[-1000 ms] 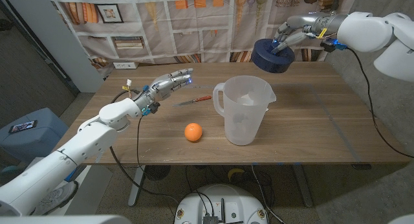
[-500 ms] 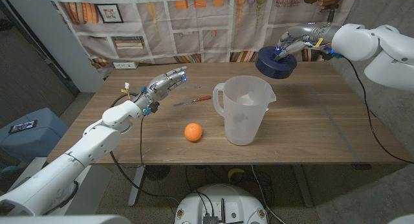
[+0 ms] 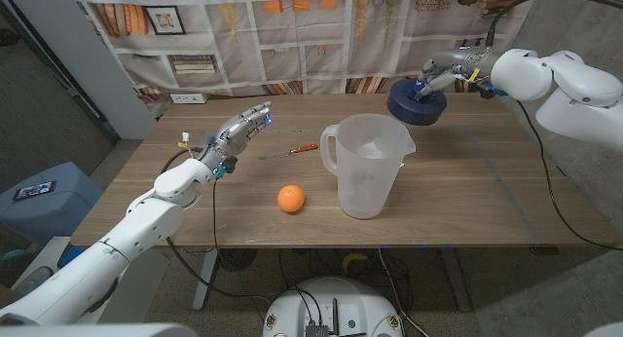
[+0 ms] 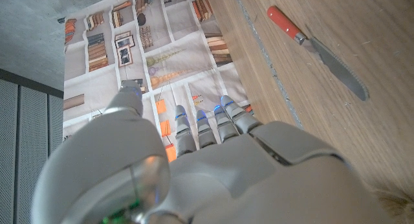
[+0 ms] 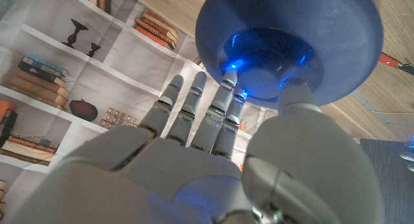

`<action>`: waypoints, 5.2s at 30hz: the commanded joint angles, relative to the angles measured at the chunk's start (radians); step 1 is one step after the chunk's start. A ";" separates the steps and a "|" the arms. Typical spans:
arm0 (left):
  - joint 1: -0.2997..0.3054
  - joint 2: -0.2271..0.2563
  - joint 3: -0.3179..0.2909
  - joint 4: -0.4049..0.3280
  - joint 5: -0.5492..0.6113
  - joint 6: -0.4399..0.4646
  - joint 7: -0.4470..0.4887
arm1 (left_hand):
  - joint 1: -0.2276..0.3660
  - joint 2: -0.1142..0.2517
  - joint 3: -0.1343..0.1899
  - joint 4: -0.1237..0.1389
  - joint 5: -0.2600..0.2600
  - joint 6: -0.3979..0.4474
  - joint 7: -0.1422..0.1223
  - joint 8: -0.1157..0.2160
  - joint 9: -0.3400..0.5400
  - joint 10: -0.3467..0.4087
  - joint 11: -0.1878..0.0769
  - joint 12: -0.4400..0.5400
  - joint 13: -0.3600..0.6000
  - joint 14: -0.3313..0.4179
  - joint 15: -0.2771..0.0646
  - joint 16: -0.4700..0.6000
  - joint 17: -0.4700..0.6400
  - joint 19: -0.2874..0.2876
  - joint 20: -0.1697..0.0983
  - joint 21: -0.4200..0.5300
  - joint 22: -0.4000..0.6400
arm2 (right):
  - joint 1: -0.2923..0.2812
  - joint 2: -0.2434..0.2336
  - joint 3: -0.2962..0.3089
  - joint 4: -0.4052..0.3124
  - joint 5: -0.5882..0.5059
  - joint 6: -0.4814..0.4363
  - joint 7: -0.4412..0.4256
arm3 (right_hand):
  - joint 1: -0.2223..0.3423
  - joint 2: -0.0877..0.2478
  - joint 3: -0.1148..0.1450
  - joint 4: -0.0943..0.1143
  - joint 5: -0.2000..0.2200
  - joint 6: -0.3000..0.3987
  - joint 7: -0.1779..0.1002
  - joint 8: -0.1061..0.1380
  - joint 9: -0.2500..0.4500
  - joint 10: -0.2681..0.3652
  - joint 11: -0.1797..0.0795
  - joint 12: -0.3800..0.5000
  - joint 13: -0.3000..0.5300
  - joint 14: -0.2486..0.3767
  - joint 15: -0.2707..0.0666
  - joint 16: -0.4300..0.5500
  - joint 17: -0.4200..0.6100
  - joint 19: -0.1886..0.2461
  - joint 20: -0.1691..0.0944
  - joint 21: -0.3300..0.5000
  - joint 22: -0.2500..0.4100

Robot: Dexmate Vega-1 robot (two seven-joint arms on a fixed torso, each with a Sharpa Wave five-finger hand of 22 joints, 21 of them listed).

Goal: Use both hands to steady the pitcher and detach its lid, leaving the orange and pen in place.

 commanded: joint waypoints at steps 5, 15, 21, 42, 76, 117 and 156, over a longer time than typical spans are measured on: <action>0.031 -0.040 -0.011 -0.003 0.017 -0.021 0.074 | -0.028 0.028 0.003 0.020 0.001 -0.017 -0.003 -0.001 0.003 -0.008 -0.001 0.004 0.004 -0.018 -0.007 0.005 0.005 -0.001 -0.005 0.006 0.002 | 0.034 0.058 -0.061 0.134 -0.063 0.063 -0.027 | 0.078 0.067 0.000 -0.002 0.006 0.058 -0.060 0.010 0.014 -0.004 -0.007 0.001 0.007 0.007 -0.144 0.000 0.003 0.008 -0.009 0.005 0.002; 0.007 -0.069 0.003 0.034 0.026 -0.020 0.090 | -0.084 0.053 0.001 0.044 0.002 -0.056 -0.013 -0.007 0.002 -0.034 -0.019 0.001 0.004 -0.041 -0.013 0.003 0.006 -0.010 -0.009 0.006 0.002 | 0.042 0.089 -0.085 0.209 -0.080 0.077 -0.045 | 0.081 0.066 0.000 -0.002 0.006 0.052 -0.060 0.008 0.014 -0.006 -0.006 0.001 0.010 0.008 -0.144 0.000 0.005 0.018 -0.016 0.008 0.002; -0.002 -0.083 0.007 0.045 0.046 -0.025 0.116 | -0.106 0.059 0.001 0.050 0.004 -0.083 -0.019 -0.009 0.001 -0.057 -0.031 -0.004 0.003 -0.058 -0.018 0.001 0.005 -0.022 -0.015 0.004 0.002 | 0.065 0.120 -0.121 0.268 -0.112 0.081 -0.052 | 0.083 0.066 0.000 -0.002 0.006 0.047 -0.060 0.007 0.014 -0.008 -0.006 0.000 0.011 0.008 -0.144 0.000 0.005 0.022 -0.017 0.009 0.003; -0.022 -0.101 0.013 0.062 0.059 -0.015 0.144 | -0.211 0.081 0.012 0.089 0.013 -0.176 -0.043 -0.009 -0.002 -0.166 -0.019 -0.011 0.000 -0.155 -0.017 -0.004 0.003 -0.130 -0.028 -0.009 0.000 | 0.083 0.182 -0.192 0.379 -0.156 0.070 -0.082 | 0.082 0.066 -0.002 0.001 0.006 0.039 -0.060 0.004 0.014 -0.013 -0.006 -0.001 0.015 0.008 -0.143 -0.003 0.006 0.025 -0.019 0.008 0.003; -0.044 -0.117 0.024 0.104 0.063 -0.020 0.142 | -0.223 0.091 0.043 0.083 0.018 -0.137 -0.017 0.010 -0.003 -0.161 -0.029 0.003 -0.002 -0.156 -0.018 0.006 0.000 -0.140 -0.031 0.002 -0.001 | 0.119 0.256 -0.296 0.505 -0.220 0.084 -0.134 | 0.075 0.059 -0.006 0.004 0.005 0.038 -0.060 0.006 0.015 -0.018 -0.005 -0.002 0.020 0.013 -0.142 -0.008 0.006 0.029 -0.021 0.007 0.003; -0.034 -0.105 0.021 0.101 0.045 -0.007 0.127 | -0.233 0.099 0.085 0.079 0.021 -0.115 -0.007 0.008 -0.002 -0.142 -0.029 0.009 -0.002 -0.136 -0.014 0.010 0.001 -0.122 -0.028 0.009 -0.001 | 0.094 0.237 -0.262 0.455 -0.123 0.072 -0.083 | -0.096 -0.084 -0.089 0.034 0.069 -0.337 -0.058 -0.176 -0.014 -0.445 0.036 -0.048 0.041 -0.182 -0.064 -0.141 0.025 -0.049 0.053 -0.001 0.004; -0.065 -0.173 0.041 0.183 0.113 -0.114 0.161 | -0.241 0.094 0.122 0.071 0.019 -0.129 -0.002 0.001 -0.002 -0.134 -0.022 0.010 -0.002 -0.139 -0.017 0.007 0.000 -0.106 -0.028 0.013 -0.001 | -0.074 0.313 -0.045 0.587 0.460 0.326 -0.354 | -0.301 -0.036 -0.140 0.096 0.047 -0.518 0.007 -0.312 -0.023 -0.754 0.145 -0.057 -0.015 -0.351 0.040 -0.242 0.003 -0.077 -0.007 0.007 0.003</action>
